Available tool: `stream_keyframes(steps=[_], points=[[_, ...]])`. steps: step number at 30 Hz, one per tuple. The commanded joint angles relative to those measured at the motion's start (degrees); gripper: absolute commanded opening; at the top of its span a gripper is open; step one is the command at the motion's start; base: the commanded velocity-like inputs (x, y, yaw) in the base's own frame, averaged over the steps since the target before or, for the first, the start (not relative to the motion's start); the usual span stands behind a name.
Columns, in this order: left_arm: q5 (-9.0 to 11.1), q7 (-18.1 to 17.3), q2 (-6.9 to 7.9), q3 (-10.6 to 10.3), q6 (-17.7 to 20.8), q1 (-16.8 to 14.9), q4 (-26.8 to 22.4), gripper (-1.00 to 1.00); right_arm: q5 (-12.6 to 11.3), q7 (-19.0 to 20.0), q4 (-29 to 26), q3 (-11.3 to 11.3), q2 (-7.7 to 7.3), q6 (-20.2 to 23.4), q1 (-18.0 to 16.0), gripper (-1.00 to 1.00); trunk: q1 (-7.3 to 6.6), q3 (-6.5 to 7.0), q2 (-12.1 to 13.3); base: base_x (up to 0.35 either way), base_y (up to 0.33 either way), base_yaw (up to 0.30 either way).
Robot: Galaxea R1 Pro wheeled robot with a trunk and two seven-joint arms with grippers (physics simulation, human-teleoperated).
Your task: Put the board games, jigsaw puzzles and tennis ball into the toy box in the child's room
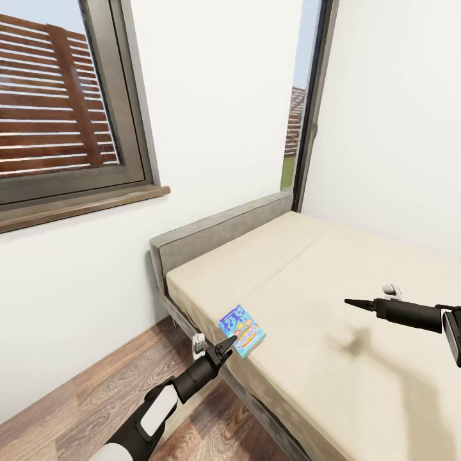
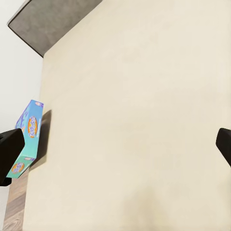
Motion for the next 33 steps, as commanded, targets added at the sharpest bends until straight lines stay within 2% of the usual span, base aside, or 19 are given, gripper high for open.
stream_keyframes(steps=[1, 6, 7, 33], points=[[0.9, 0.0, -0.73, -0.2, 0.5, -0.1, 0.0, 1.0, 0.6, 0.5, -0.1, -0.2, 0.04, 0.5, -0.1, 1.0, -0.01, -0.04, 0.0, 0.0, 0.0, 0.0], [0.9, 0.0, -0.73, -0.2, 0.5, 0.0, -0.9, 1.0, 0.6, 0.5, -0.1, -0.2, 0.04, 0.5, -0.1, 1.0, -0.01, -0.04, 0.0, 0.0, 0.0, 0.0], [0.9, 0.0, -0.73, -0.2, 0.5, 0.0, -1.3, -1.0, 0.6, 0.5, -0.1, -0.2, 0.04, 0.5, -0.1, 1.0, -0.01, -0.04, 0.0, 0.0, 0.0, 0.0], [0.9, 0.0, -0.73, -0.3, 0.7, 0.5, -2.8, -1.0, 0.6, 0.5, -0.1, -0.2, 0.13, 0.5, -0.1, 1.0, -0.01, -0.04, 0.0, 0.0, 0.0, 0.0]])
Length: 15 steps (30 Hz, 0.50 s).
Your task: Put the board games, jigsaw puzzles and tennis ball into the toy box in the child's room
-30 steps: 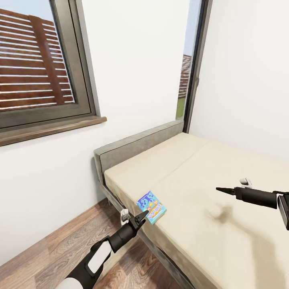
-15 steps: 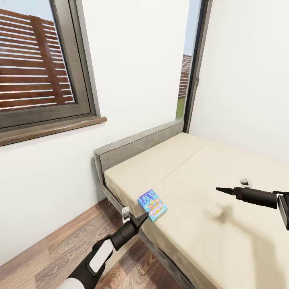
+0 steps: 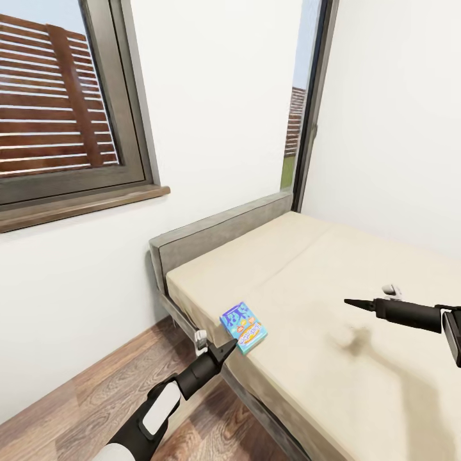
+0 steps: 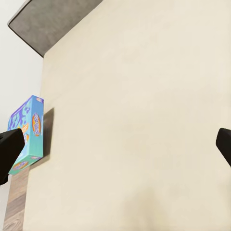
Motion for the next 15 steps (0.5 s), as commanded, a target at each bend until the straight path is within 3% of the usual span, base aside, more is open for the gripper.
stream_keyframes(steps=[1, 15], points=[[0.6, 0.0, 0.02, -0.1, 0.5, 0.0, 0.0, -1.0, 0.6, 0.5, -0.1, -0.2, 0.05, 0.5, -0.1, 1.0, -0.01, -0.05, 0.0, 0.0, 0.0, 0.0], [0.6, -0.2, 0.02, -0.1, 0.5, 0.0, 0.0, -1.0, 0.6, 0.5, -0.1, -0.2, 0.05, 0.5, -0.1, 1.0, -0.01, -0.05, 0.0, 0.0, 0.0, 0.0]])
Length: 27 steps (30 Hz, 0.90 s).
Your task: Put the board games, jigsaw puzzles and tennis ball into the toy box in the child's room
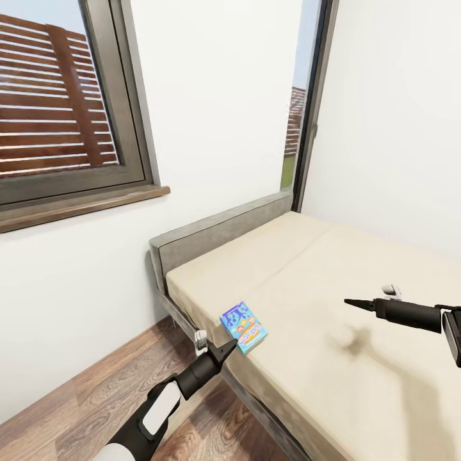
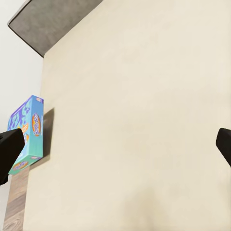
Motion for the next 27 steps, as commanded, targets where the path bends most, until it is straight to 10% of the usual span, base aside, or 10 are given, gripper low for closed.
stream_keyframes(steps=[1, 27], points=[[0.6, -0.1, 0.02, -0.1, 0.5, 0.0, 0.0, -1.0, 0.6, 0.5, 0.0, -0.2, 0.05, 0.5, -0.1, 1.0, -0.01, -0.05, 0.0, 0.0, 0.0, 0.0], [0.6, -0.5, 0.35, -0.1, 0.8, 0.9, -3.7, -1.0, 0.6, 0.4, 0.0, -0.2, 0.05, 0.4, -0.1, 1.0, -0.01, -0.05, 0.0, 0.0, 0.0, 0.0]])
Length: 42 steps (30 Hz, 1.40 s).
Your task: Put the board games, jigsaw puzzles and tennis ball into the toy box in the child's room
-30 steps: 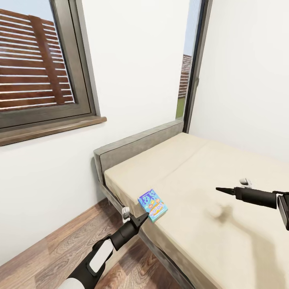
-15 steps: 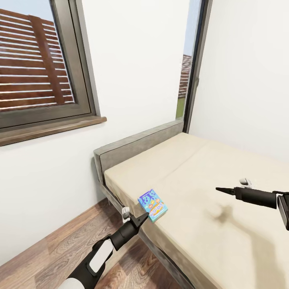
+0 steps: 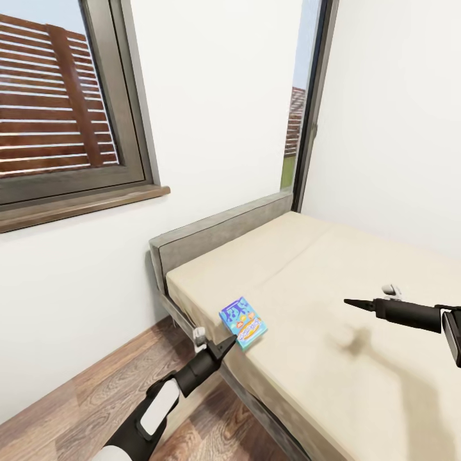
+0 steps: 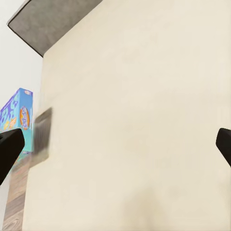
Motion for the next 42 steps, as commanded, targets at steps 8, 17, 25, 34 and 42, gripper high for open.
stream_keyframes(steps=[8, 17, 25, 34, 42], points=[[0.2, 1.1, 0.64, -0.2, 2.0, 3.1, -7.3, -1.0, 0.5, 0.8, -0.1, -0.3, 0.05, -2.7, 0.3, 1.0, -0.01, -0.05, 0.0, 0.0, 0.0, 0.0], [-2.4, 4.1, 1.06, -0.1, 4.5, 6.2, -15.8, -1.0, 0.1, 1.2, -0.1, -0.4, 0.05, -7.5, 0.8, 1.0, -0.01, -0.05, 0.0, 0.0, 0.0, 0.0], [-3.5, 6.3, 1.15, 0.0, 5.8, 7.9, -20.0, -1.0, 0.0, 1.3, -0.1, -0.4, 0.05, -8.6, 1.0, 1.0, -0.01, -0.05, 0.0, 0.0, 0.0, 0.0], [-3.7, 10.2, 1.17, -0.1, 6.7, 8.7, -23.5, -1.0, -0.1, 1.3, -0.1, -0.4, 0.05, -9.1, 1.1, 1.0, -0.01, -0.05, 0.0, 0.0, 0.0, 0.0], [-3.3, 10.7, 1.84, 0.6, 6.7, 9.8, -25.1, -1.0, 0.0, 1.3, -0.7, 0.1, 0.7, -8.5, 1.8, 1.0, -0.01, -0.05, 0.0, 0.0, 0.0, 0.0]])
